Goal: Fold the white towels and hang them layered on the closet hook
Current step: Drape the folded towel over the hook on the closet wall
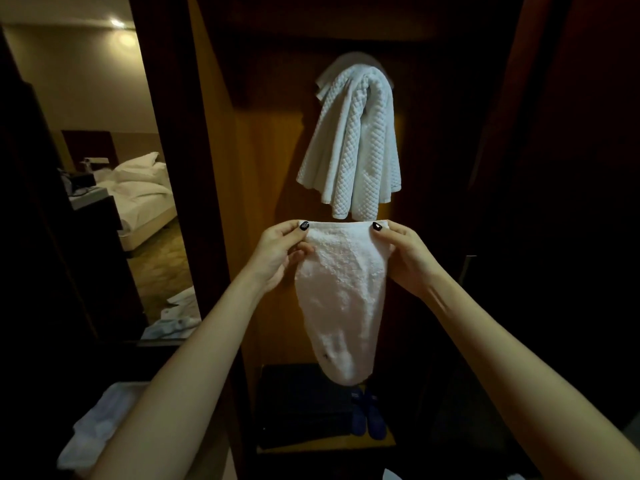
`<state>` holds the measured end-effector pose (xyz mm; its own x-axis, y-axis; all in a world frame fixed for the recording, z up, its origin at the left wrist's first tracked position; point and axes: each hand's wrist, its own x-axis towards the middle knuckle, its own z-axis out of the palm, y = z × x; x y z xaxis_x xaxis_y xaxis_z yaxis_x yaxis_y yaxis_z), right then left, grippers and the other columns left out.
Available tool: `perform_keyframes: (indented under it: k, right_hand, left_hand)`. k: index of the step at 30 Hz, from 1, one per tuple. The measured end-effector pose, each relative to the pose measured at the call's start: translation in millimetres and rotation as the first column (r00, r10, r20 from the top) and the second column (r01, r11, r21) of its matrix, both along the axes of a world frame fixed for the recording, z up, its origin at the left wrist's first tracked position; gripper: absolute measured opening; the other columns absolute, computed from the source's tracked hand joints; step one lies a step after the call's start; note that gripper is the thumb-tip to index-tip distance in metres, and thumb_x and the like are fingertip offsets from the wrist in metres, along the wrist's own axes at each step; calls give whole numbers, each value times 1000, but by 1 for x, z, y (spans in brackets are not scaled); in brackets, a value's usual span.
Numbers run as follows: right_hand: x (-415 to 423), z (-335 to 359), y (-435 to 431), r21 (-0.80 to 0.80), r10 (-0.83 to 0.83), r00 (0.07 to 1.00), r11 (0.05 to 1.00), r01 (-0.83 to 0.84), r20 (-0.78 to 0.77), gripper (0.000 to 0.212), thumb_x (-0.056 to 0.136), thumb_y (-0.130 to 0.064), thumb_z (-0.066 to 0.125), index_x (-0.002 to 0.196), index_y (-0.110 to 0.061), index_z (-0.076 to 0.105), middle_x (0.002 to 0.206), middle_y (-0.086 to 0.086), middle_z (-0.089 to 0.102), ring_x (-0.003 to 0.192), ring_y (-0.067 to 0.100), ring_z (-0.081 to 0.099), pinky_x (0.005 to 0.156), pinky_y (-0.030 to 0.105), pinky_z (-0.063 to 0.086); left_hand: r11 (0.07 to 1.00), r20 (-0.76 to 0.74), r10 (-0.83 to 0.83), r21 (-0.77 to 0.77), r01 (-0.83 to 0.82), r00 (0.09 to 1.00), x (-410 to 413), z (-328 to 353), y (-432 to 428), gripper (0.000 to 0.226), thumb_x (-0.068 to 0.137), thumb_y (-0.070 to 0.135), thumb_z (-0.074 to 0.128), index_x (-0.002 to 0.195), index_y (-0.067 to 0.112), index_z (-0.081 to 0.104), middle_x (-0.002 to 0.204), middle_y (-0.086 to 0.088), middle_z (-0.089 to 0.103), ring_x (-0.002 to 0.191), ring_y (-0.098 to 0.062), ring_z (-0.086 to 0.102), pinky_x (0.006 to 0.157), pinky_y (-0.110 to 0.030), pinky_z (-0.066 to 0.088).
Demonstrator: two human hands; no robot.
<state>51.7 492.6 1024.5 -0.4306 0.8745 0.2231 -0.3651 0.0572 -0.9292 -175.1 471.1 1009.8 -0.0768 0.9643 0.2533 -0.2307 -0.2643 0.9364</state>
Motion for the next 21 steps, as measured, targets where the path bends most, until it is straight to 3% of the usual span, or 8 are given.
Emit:
perform_keyframes:
  k: [3, 7, 9, 12, 15, 17, 19, 21]
  right_hand:
    - [4, -4, -2, 12, 116, 993, 993, -116, -27, 23, 89, -19, 55, 103, -5, 66, 96, 8, 69, 88, 21, 67, 79, 31, 56]
    - [5, -7, -7, 42, 236, 971, 971, -237, 32, 25, 93, -15, 52, 82, -17, 75, 79, -3, 70, 74, 10, 67, 70, 24, 53]
    - [1, -8, -9, 61, 212, 970, 973, -221, 119, 16, 91, -11, 58, 89, -12, 74, 82, 1, 70, 75, 12, 67, 67, 24, 53]
    - [-6, -7, -13, 98, 148, 976, 981, -165, 161, 13, 91, -6, 60, 100, -4, 69, 86, 4, 71, 76, 14, 68, 67, 24, 54]
    - [-12, -6, -18, 120, 65, 990, 990, -80, 129, 8, 82, -9, 68, 87, -11, 74, 81, 5, 71, 72, 15, 67, 65, 26, 52]
    - [-14, -7, -21, 151, -14, 991, 988, -7, 137, 5, 73, -18, 74, 78, -18, 76, 80, 7, 69, 72, 22, 61, 67, 35, 44]
    - [-16, -8, -22, 185, -61, 991, 982, 37, 121, 6, 71, -21, 76, 77, -19, 75, 85, 10, 68, 82, 31, 57, 75, 44, 40]
    - [-18, -9, -24, 229, -85, 991, 972, 59, 103, 3, 75, -17, 76, 77, -19, 75, 89, 10, 69, 90, 30, 60, 85, 46, 45]
  left_hand:
    - [996, 65, -83, -10, 84, 994, 5, 4, -5, 12, 97, 9, 54, 104, 6, 63, 71, 2, 68, 58, -3, 63, 52, -10, 49]
    - [984, -23, -178, -34, 177, 984, 17, 4, -13, 22, 100, 15, 50, 105, 15, 72, 85, 4, 72, 71, -2, 63, 60, -11, 51]
    - [977, -115, -212, -52, 207, 970, 24, 4, -17, 24, 99, 22, 52, 101, 24, 75, 95, 7, 74, 83, -2, 67, 66, -12, 52]
    - [979, -162, -204, -57, 197, 966, 32, 9, -22, 12, 93, 31, 60, 93, 29, 72, 85, 12, 71, 74, 2, 65, 58, -11, 48]
    - [977, -111, -212, -39, 209, 971, 33, 10, -21, 11, 84, 34, 66, 88, 25, 68, 77, 10, 68, 66, 2, 61, 54, -11, 46]
    - [975, -80, -223, -37, 221, 971, 33, 9, -21, 11, 82, 32, 66, 88, 23, 68, 77, 9, 69, 66, 0, 63, 55, -12, 47]
    - [973, -74, -229, -46, 226, 971, 34, 9, -21, 13, 82, 32, 67, 90, 22, 69, 79, 8, 70, 69, -1, 64, 57, -12, 49]
    - [972, -87, -230, -63, 225, 969, 36, 10, -22, 17, 81, 32, 68, 94, 22, 71, 82, 7, 72, 72, -2, 66, 57, -14, 50]
